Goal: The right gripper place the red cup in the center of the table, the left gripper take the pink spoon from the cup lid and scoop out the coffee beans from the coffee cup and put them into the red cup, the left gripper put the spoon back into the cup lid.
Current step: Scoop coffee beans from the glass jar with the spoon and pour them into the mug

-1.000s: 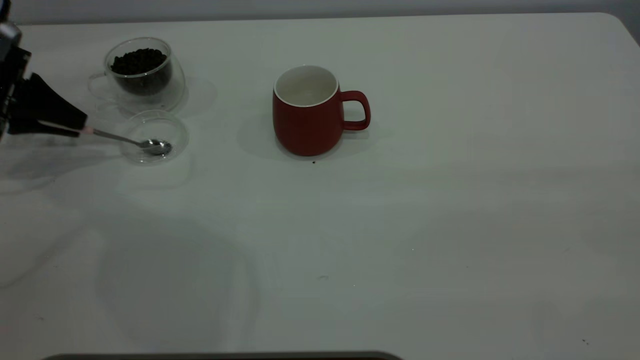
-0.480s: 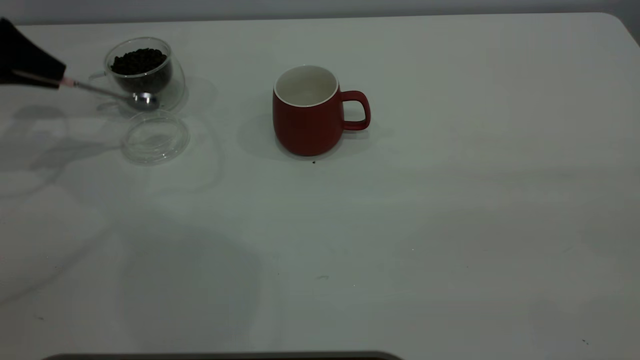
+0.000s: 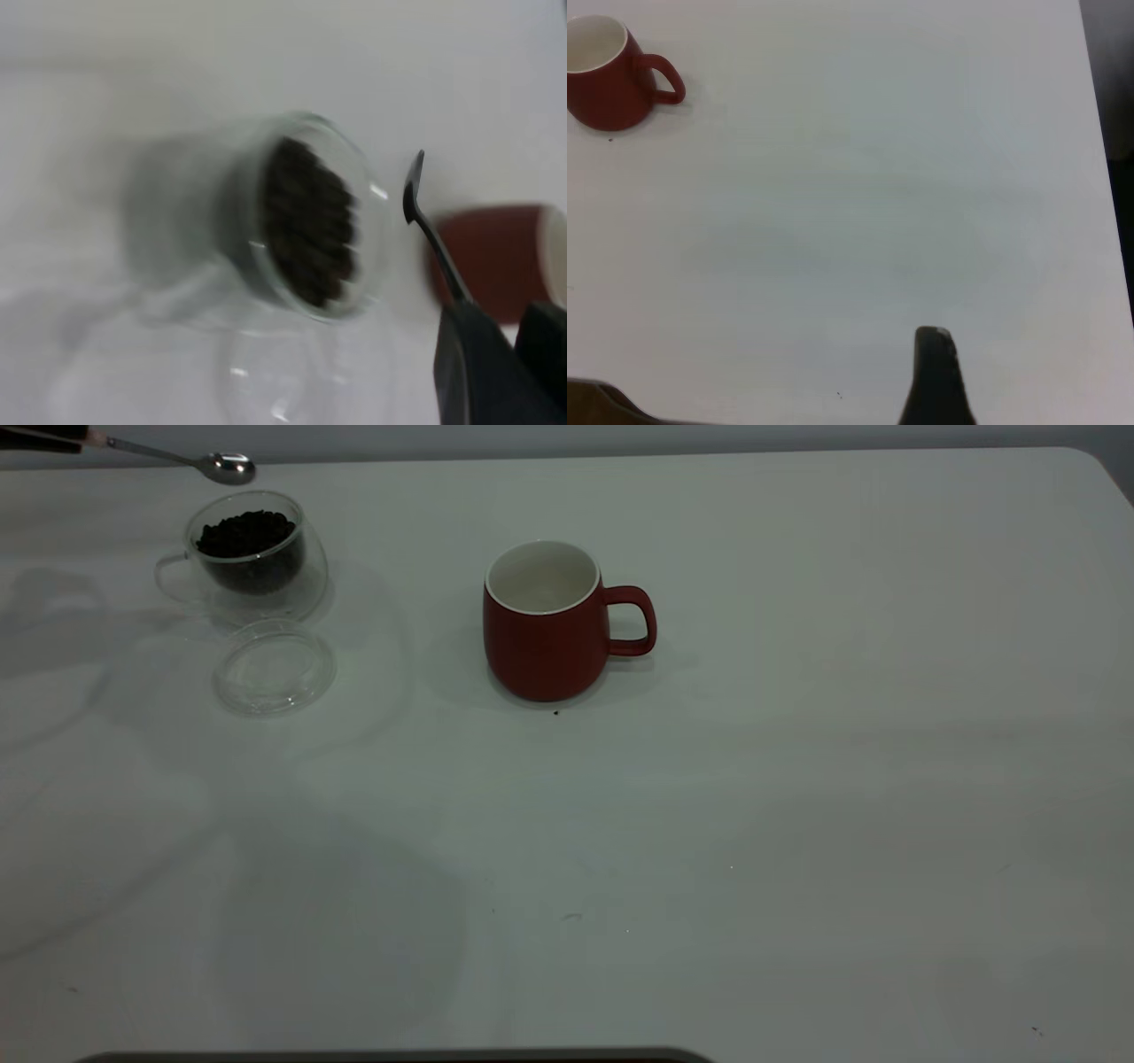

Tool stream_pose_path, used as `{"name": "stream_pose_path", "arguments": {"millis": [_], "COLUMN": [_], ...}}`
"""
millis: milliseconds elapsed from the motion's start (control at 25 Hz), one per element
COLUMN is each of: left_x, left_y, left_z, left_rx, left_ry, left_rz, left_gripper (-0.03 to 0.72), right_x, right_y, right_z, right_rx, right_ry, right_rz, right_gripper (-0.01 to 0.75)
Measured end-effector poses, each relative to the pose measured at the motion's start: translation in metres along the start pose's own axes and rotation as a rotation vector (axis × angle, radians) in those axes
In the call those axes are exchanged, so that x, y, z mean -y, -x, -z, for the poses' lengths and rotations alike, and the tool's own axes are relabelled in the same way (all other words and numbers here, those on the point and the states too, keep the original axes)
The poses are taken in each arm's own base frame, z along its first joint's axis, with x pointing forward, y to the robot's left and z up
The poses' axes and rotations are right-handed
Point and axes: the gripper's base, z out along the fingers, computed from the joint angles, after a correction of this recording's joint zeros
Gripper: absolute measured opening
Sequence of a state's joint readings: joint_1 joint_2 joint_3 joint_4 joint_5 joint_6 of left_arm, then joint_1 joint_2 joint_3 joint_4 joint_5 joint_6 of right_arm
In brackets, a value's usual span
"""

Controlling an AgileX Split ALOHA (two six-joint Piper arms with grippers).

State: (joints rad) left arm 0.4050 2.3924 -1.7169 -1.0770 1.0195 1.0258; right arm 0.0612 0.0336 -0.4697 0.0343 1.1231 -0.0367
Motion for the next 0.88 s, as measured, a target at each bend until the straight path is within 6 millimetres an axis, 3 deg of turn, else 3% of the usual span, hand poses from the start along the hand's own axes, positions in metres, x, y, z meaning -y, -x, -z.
{"name": "stream_pose_path", "arguments": {"millis": [440, 880], "left_x": [-0.035, -0.037], "left_y": [-0.021, -0.024], "left_z": [-0.027, -0.032], "left_rx": [-0.023, -0.021], "left_ry": [0.019, -0.009], "left_rz": [0.094, 0.265], "left_gripper": [0.115, 0.115], "right_x": [0.0, 0.0], "right_y": [0.0, 0.0], "right_z": [0.0, 0.0], "right_rx": [0.0, 0.0], "right_ry": [0.0, 0.0], "right_rz": [0.0, 0.0], "right_gripper": [0.59, 0.59]}}
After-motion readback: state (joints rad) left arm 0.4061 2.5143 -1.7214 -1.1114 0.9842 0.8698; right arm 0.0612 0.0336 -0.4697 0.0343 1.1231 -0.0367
